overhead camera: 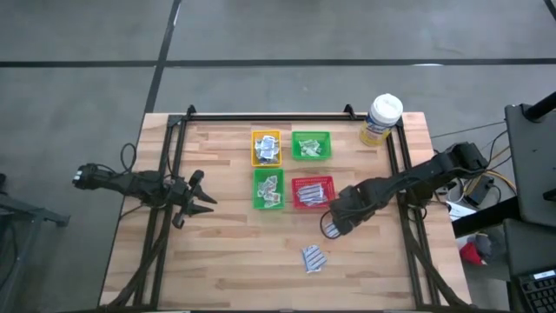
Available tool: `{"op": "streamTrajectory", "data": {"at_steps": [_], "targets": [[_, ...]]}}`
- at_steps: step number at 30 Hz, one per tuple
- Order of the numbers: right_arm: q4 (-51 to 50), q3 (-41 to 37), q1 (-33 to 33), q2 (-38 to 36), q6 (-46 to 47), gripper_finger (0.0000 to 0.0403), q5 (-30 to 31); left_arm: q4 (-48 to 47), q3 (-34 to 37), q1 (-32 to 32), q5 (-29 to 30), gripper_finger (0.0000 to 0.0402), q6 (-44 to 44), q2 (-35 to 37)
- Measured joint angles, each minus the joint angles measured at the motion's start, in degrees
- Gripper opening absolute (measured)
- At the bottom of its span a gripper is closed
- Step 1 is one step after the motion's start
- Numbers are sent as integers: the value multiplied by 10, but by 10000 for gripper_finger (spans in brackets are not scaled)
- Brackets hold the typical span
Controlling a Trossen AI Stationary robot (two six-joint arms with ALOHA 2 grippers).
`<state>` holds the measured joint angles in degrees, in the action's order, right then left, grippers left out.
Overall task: Pick & Place First Aid Supplies
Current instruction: Put the blue bandage pack into the red bin
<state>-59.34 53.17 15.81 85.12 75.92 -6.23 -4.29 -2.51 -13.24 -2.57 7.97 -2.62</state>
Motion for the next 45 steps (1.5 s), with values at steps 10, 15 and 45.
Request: {"op": "streamTrajectory", "data": {"at_steps": [10,15,45], "targets": [[86,-49,0,0,24,156,2,0,0,0,0,115,5,0],[154,-75,0,0,45,164,3,0,0,0,0,115,4,0],[147,-128,0,2,91,130,29,0,0,0,0,115,5,0]]}}
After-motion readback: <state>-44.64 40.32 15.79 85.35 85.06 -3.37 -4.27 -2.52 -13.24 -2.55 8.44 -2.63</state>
